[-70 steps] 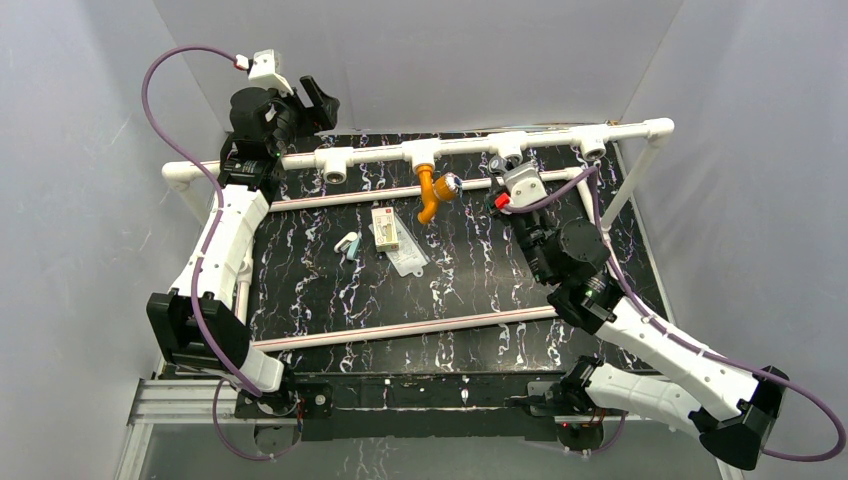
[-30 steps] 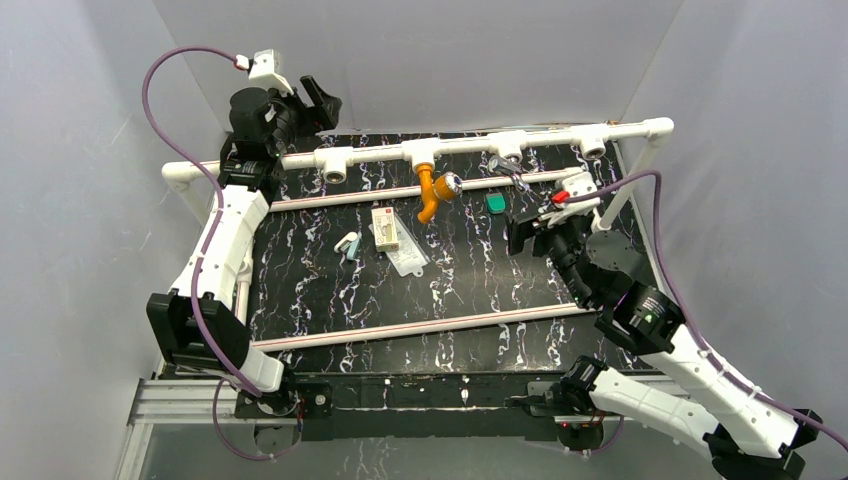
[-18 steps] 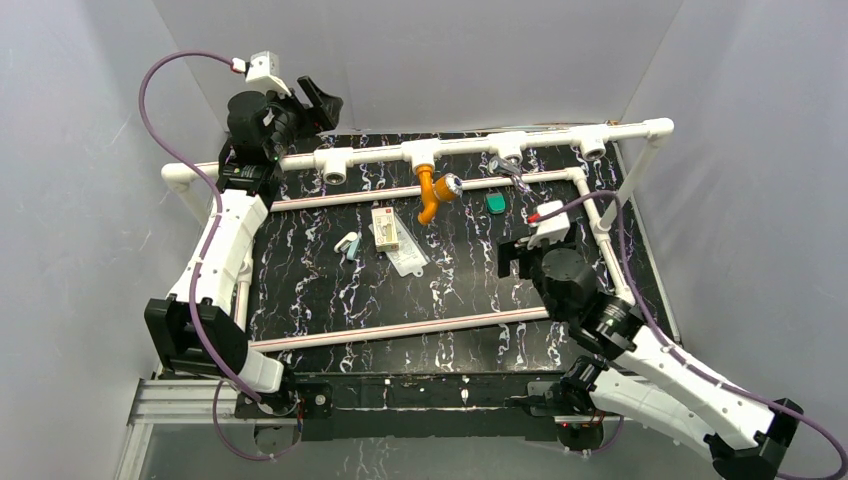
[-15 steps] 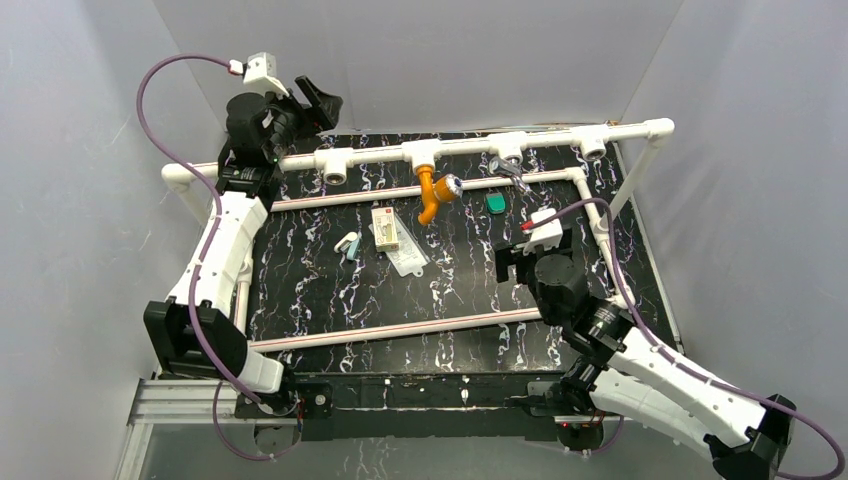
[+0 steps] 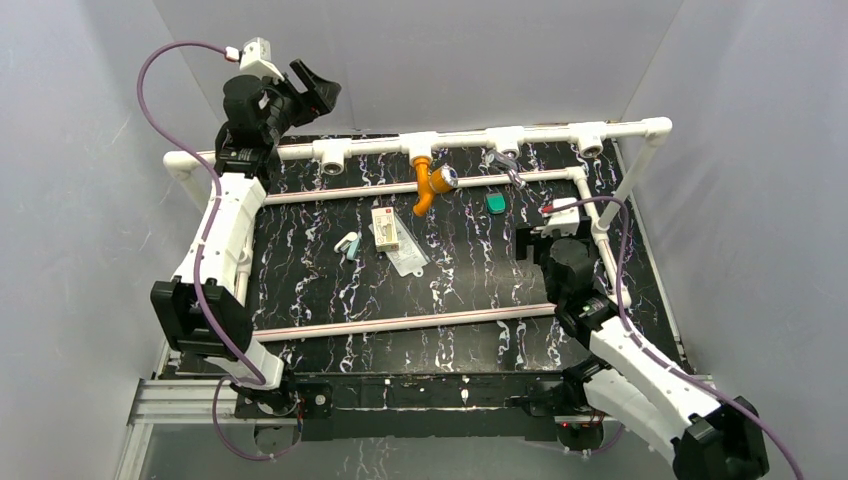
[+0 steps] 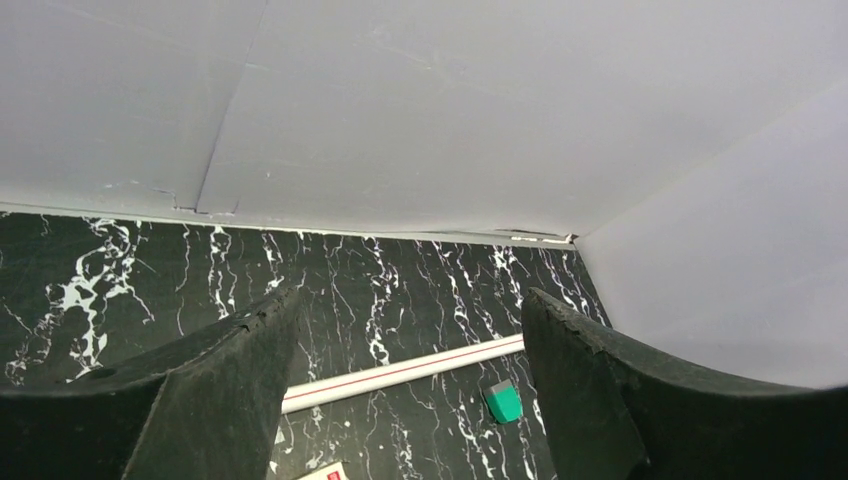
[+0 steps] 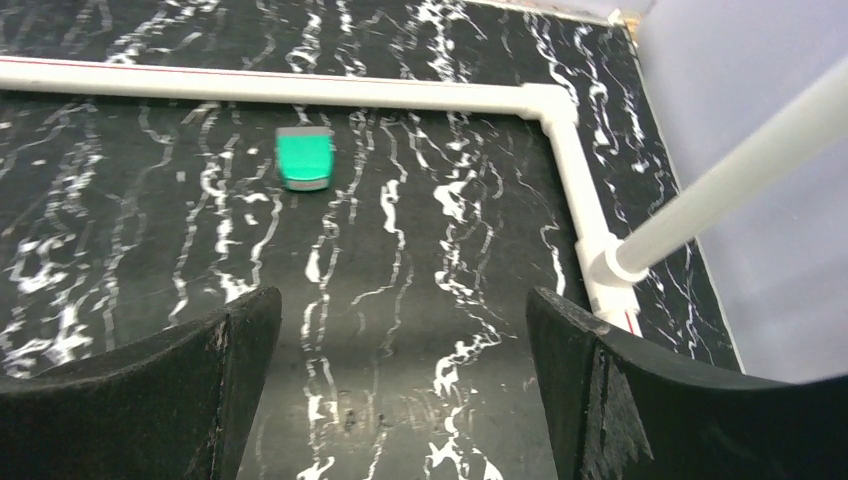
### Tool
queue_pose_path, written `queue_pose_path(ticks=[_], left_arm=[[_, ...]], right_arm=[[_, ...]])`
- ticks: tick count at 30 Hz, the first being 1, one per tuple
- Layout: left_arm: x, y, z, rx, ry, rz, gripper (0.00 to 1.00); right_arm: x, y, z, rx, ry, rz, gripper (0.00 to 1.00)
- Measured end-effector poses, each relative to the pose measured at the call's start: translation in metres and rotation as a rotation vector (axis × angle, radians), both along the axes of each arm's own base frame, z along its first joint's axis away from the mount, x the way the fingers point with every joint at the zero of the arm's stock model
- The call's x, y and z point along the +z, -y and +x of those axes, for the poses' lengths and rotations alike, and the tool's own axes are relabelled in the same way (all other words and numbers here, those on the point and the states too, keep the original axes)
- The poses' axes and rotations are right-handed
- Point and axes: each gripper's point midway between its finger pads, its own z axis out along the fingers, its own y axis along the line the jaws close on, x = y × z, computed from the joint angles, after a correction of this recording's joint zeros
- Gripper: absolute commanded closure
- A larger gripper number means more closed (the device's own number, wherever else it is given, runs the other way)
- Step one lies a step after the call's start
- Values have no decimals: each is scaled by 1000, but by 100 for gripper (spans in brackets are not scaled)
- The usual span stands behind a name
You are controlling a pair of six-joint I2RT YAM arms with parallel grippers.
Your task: Install the water faucets
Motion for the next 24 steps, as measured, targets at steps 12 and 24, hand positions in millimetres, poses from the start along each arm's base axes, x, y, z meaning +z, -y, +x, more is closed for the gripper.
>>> queue_pose_path(ticks=[12,24], left_arm=[[85,7,-25,-74,155,-19,21],[118,23,-96,-214,187,-30,21]], right_arm=[[-52,51,29,-157,-57,80,1],[-115,92,39,-263,-102,89,1]])
